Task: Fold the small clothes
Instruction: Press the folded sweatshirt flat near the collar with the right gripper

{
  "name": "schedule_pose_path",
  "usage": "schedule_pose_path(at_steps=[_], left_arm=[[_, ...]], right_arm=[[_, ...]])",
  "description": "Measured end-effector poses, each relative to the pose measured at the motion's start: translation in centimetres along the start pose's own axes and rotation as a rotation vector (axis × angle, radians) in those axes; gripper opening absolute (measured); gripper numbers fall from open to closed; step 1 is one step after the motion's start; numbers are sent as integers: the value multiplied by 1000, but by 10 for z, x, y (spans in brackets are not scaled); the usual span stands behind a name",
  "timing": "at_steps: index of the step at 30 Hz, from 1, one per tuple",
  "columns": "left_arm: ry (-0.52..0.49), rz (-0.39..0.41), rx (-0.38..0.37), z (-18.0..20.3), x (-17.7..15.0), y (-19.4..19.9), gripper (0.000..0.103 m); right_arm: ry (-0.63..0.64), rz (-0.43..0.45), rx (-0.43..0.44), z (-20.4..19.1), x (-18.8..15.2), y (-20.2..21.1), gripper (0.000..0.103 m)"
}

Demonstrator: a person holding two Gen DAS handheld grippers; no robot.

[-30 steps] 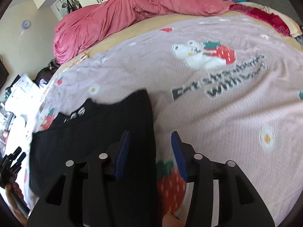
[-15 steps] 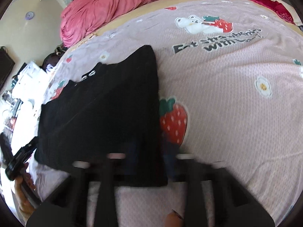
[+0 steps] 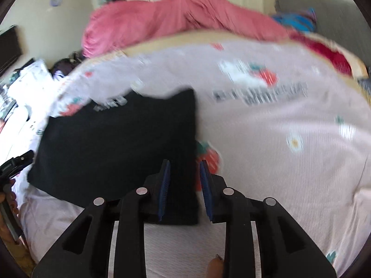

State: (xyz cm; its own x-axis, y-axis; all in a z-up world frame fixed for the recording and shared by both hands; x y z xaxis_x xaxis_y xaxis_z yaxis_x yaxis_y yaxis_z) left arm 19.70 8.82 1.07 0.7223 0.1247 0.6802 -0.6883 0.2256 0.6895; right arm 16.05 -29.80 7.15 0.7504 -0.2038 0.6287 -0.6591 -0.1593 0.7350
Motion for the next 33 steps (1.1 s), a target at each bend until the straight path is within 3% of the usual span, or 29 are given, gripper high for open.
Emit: schedule_pose_path(at_steps=[4, 7, 9, 15, 17, 19, 24, 26, 27, 30, 33], left_arm=[[-41, -3, -28, 14, 2, 2, 60], [-87, -31, -39, 26, -2, -2, 68], [-119, -43, -39, 33, -5, -6, 69], [-220, -98, 21, 45, -12, -29, 70], [-232, -98, 5, 46, -12, -30, 80], [-224, -98, -12, 44, -12, -32, 82], [-235, -103, -19, 45, -10, -34, 83], [-239, -104, -26, 43, -10, -33, 83], [-238, -103, -31, 43, -9, -33, 83], [-219, -98, -59, 38, -7, -33, 84], [-183, -91, -91, 33, -4, -31, 84]], right_arm=[[114, 22, 65, -44, 13, -2, 37], [168, -18, 112, -78, 23, -19, 42], [200, -45, 136, -96, 28, -33, 49], [341, -120, 130, -153, 50, -92, 51], [393, -152, 112, -164, 54, -111, 52], [424, -188, 72, -169, 57, -135, 52], [483, -254, 72, -177, 54, -172, 53], [483, -264, 90, -177, 54, -180, 45], [484, -268, 106, -178, 52, -179, 29], [496, -264, 131, -183, 49, -177, 11], [483, -233, 128, -183, 50, -173, 9]])
Point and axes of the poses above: each gripper's, at about its wrist camera, not at the fingertips, and y roughly against the way its jaws point, z to its right, x to its top, the point moved 1 cm from there along -y, roughly the way its jaws point, and after that the axes turned 8 degrees about -y, right-handed, at the moved point
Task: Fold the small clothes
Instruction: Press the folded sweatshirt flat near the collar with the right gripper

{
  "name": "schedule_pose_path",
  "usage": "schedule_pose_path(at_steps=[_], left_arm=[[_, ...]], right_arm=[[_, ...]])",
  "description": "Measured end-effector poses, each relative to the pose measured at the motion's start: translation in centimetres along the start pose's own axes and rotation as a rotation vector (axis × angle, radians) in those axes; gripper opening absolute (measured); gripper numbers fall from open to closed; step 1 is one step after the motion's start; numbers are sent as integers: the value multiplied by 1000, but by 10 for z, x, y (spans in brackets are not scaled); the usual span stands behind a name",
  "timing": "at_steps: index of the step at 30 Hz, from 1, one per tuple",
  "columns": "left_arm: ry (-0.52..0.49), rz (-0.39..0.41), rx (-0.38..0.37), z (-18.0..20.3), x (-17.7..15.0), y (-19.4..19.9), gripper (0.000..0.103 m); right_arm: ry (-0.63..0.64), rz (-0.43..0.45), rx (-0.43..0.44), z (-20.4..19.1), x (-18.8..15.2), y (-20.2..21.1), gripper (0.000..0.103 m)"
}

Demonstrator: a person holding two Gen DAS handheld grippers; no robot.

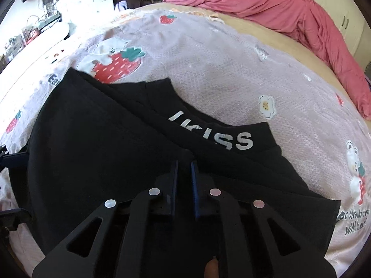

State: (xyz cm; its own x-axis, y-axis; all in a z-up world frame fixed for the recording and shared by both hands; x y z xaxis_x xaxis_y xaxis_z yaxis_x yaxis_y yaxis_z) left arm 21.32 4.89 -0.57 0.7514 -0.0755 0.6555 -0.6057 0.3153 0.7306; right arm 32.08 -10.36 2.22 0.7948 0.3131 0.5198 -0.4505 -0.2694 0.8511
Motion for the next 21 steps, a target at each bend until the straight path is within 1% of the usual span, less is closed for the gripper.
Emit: schedule_pose_path(at_steps=[4, 6, 8, 10, 11, 12, 13, 16, 18, 19, 21], left_arm=[[19, 13, -19, -2, 1, 2, 84], [18, 12, -19, -2, 2, 1, 84], [14, 12, -17, -1, 2, 1, 84], [14, 13, -17, -1, 2, 2, 84], [15, 13, -18, -2, 2, 2, 84], [15, 13, -18, -2, 2, 3, 84], [17, 14, -20, -3, 2, 3, 84], [25, 22, -18, -5, 2, 7, 84], [28, 30, -8, -6, 2, 9, 84], [31, 36, 1, -7, 3, 11, 84], [34, 38, 14, -9, 3, 11, 84]], right_arm=[[-44, 49, -51, 6, 10, 5, 8], [-50, 39, -82, 4, 13, -3, 9], [-30, 28, -139, -1, 13, -12, 13], [-34, 35, -175, 0, 13, -12, 28], [-48, 46, -190, 3, 14, -10, 33], [-67, 59, -203, 7, 14, -8, 44], [-104, 75, -213, 15, 14, -2, 52], [-184, 129, -178, 35, 7, 20, 53], [-217, 156, -185, 53, -3, 38, 53], [-230, 156, -182, 60, -8, 44, 53], [-262, 119, -197, 78, -23, 49, 53]])
Point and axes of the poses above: each gripper's, at about its wrist camera, not at the fingertips, and y roughly against the way its jaws point, z to its right, x to its top, the point moved 1 cm from there along -y, roughly the way its jaws point, and after that the axes turned 8 degrees about -y, right-handed, at the moved point
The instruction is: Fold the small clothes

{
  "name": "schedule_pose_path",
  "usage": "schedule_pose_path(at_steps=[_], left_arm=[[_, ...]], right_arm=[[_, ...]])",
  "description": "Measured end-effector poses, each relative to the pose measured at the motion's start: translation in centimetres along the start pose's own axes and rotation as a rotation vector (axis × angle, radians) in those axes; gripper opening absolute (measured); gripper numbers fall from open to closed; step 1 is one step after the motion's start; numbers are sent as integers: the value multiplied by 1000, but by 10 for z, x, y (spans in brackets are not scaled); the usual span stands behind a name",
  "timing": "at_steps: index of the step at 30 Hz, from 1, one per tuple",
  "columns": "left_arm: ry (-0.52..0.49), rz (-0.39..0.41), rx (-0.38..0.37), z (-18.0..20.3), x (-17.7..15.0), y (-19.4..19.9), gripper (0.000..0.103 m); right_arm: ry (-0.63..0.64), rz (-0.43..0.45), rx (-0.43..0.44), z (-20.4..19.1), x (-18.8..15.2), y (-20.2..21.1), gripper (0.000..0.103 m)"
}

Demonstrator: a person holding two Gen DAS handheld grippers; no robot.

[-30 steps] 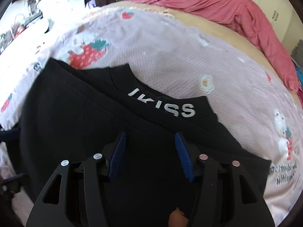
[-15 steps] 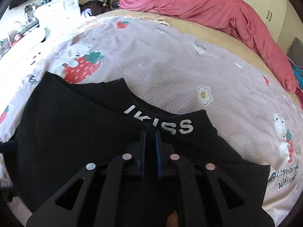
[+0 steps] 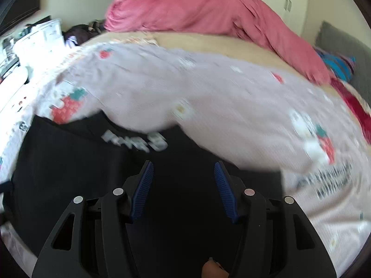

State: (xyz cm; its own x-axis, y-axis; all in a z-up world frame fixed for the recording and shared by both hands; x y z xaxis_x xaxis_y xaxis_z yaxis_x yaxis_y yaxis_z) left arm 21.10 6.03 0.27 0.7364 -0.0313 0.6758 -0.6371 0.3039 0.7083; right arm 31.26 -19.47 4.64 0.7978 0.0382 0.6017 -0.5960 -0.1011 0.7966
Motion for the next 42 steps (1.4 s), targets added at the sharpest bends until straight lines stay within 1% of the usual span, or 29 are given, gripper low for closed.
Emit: schedule_pose_path(at_steps=[2, 3, 4, 6, 7, 8, 9, 10, 13, 17, 18, 19, 20, 21, 22, 23, 24, 26, 28, 30, 31, 32, 34, 35, 36, 38, 40, 41, 42], left_arm=[[2, -7, 10, -1, 0, -2, 84], [3, -10, 16, -1, 0, -3, 84], [-2, -15, 26, -1, -1, -4, 84], [-15, -19, 42, 1, -1, -5, 84], [-24, -20, 52, 3, -1, -6, 84], [-26, -20, 57, 2, -1, -6, 84], [-28, -21, 62, 3, -1, -7, 84], [-27, -20, 67, 3, -1, -7, 84], [-18, -5, 64, 1, 1, -6, 84], [-4, 18, 65, -1, 5, -2, 84], [-4, 23, 63, 0, 5, -1, 84], [-5, 33, 61, 0, 7, 0, 85], [-8, 41, 61, 1, 9, 2, 85], [-13, 50, 59, 2, 10, 3, 85], [-19, 58, 60, 3, 13, 4, 86], [-26, 65, 64, 4, 16, 4, 89], [-31, 71, 68, 5, 19, 5, 90], [-33, 85, 83, 4, 24, 5, 92], [-17, 86, 93, 0, 27, 5, 93], [6, 92, 93, -3, 30, 6, 93], [17, 97, 88, -5, 31, 7, 93], [26, 101, 85, -6, 32, 9, 93], [34, 106, 83, -8, 32, 13, 93], [35, 107, 85, -8, 32, 15, 93], [36, 108, 87, -9, 33, 17, 93], [38, 108, 94, -11, 33, 21, 93], [44, 106, 101, -14, 34, 23, 93], [48, 105, 104, -15, 34, 25, 93], [51, 104, 107, -17, 34, 26, 93]], right_arm=[[-10, -58, -50, 20, -10, -5, 53], [-10, -77, -104, 30, -15, -9, 53], [-13, -77, -175, 42, -19, -13, 52], [-46, -56, -198, 58, -23, -11, 55], [-77, -50, -206, 67, -24, -10, 56], [-131, -43, -191, 79, -24, -8, 56], [-153, -40, -186, 83, -24, -8, 56], [-181, -34, -200, 90, -25, -8, 56], [-218, -23, -185, 98, -28, -5, 56], [-193, 37, -153, 92, -15, 7, 57], [-186, 23, -134, 93, -10, 3, 58], [-177, 3, -138, 93, -6, -2, 58], [-167, -15, -166, 92, -3, -8, 58], [-163, -35, -171, 91, -2, -13, 57], [-175, -55, -155, 93, 0, -19, 47], [-193, -60, -127, 95, -1, -22, 34], [-214, -62, -96, 97, -1, -22, 15], [-247, -44, -80, 101, 0, -16, 14], [-275, -18, -91, 107, 0, -10, 14], [-331, -21, -77, 116, -3, -10, 14], [-345, -33, -77, 116, -5, -11, 18], [-336, -34, -99, 116, -5, -11, 21], [-309, -8, -140, 112, -7, -3, 45], [-306, 2, -142, 112, -7, 0, 47], [-307, 14, -133, 111, -8, 6, 47], [-318, 40, -88, 106, -11, 22, 55], [-320, 75, -42, 98, -15, 39, 72], [-319, 94, -17, 92, -17, 49, 75], [-315, 109, 7, 86, -19, 58, 75]])
Point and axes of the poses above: each gripper's, at about its wrist camera, not at the fingertips, and y roughly against the way its jaws point, z to its right, x to its top, the point moved 1 cm from there along -y, roughly the way its jaws point, and after that the axes turned 8 degrees about -y, right-handed, at the moved point
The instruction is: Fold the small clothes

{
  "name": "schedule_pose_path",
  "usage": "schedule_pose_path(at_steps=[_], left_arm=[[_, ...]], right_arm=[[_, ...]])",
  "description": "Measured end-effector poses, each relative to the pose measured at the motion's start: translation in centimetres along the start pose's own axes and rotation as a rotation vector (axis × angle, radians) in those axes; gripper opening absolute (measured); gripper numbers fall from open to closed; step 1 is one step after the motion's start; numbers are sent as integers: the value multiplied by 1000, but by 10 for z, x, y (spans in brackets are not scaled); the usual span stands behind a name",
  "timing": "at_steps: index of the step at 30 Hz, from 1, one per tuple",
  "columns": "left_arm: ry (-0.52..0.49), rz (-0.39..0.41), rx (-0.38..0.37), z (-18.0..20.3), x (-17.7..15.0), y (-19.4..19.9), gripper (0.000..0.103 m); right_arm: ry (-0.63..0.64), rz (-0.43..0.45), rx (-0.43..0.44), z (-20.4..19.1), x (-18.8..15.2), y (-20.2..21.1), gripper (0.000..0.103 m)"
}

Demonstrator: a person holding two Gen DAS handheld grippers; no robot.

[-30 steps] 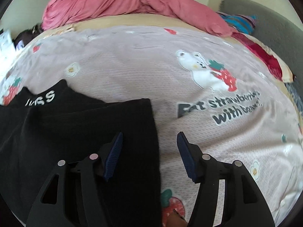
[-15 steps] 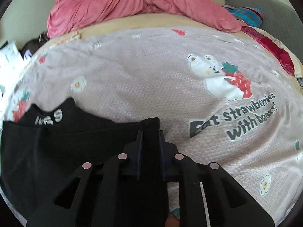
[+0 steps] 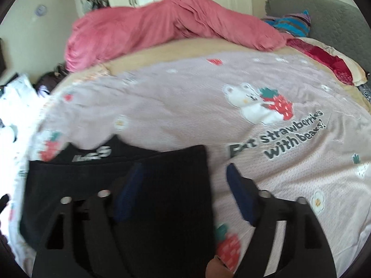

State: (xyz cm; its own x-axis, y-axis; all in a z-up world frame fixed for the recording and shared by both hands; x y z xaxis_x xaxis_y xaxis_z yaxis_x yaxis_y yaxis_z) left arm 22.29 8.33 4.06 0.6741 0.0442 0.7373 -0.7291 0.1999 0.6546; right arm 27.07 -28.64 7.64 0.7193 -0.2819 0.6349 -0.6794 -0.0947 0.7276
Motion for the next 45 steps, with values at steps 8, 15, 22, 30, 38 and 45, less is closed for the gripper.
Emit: schedule_pose_path(at_steps=[8, 15, 22, 30, 38, 45], left_arm=[[34, -8, 63, -22, 2, 8, 93], [81, -23, 116, -49, 2, 5, 93], [106, -53, 147, -72, 6, -4, 93], [145, -67, 146, -89, 9, -14, 93], [159, -86, 120, -91, 11, -31, 93], [182, -123, 103, -92, 9, -52, 93]], right_arm=[[69, 3, 215, -65, -30, 51, 93], [260, -29, 313, -145, -75, 70, 95], [549, -30, 301, -219, -136, 68, 95], [754, -87, 214, -258, -183, 31, 95], [838, -48, 106, -277, -203, 2, 95], [861, 25, 51, -289, -200, -13, 93]])
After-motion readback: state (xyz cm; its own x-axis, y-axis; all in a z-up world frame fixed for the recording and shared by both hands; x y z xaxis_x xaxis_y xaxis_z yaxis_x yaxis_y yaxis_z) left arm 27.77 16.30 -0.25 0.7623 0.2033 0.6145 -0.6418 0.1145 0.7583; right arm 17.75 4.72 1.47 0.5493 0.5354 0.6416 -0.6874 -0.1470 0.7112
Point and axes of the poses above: each gripper's, at about its wrist camera, not at the fingertips, and y roughly against the way its jaws point, z to its right, x to its top, the point moved 1 cm from there along -y, roughly the way its jaws point, and after that the axes turned 8 degrees about -y, right-handed, at the moved point
